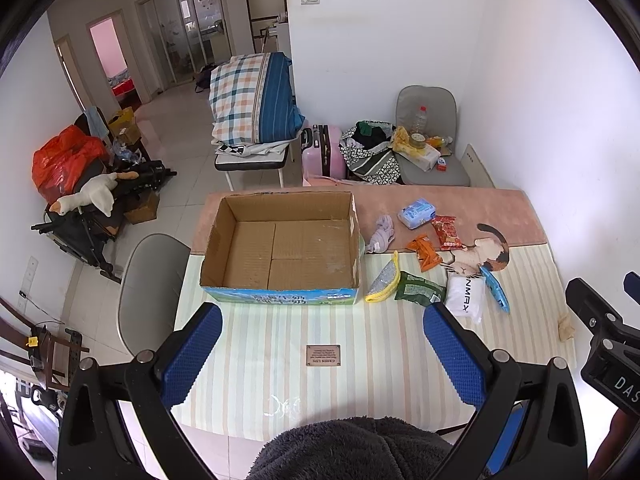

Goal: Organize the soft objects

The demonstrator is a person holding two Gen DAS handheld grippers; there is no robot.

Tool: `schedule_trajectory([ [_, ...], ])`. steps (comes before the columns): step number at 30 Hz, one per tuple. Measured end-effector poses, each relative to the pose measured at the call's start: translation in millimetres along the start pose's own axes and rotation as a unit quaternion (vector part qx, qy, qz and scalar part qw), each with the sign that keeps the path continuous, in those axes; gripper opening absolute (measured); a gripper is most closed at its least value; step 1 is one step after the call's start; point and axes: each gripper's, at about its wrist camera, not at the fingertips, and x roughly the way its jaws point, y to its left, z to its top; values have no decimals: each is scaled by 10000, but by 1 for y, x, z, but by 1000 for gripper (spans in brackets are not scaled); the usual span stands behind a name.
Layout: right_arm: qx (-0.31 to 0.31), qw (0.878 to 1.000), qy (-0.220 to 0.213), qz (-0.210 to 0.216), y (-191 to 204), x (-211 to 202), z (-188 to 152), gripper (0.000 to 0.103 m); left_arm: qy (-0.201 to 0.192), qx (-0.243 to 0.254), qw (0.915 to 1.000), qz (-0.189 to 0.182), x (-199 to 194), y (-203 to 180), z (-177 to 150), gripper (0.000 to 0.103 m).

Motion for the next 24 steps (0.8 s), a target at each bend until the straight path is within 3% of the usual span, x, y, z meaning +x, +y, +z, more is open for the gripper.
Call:
schedule_trajectory([
  [24, 12, 10000, -81, 28, -2, -5, 5, 103, -239, -24, 9997, 90, -15, 6, -1, 103],
])
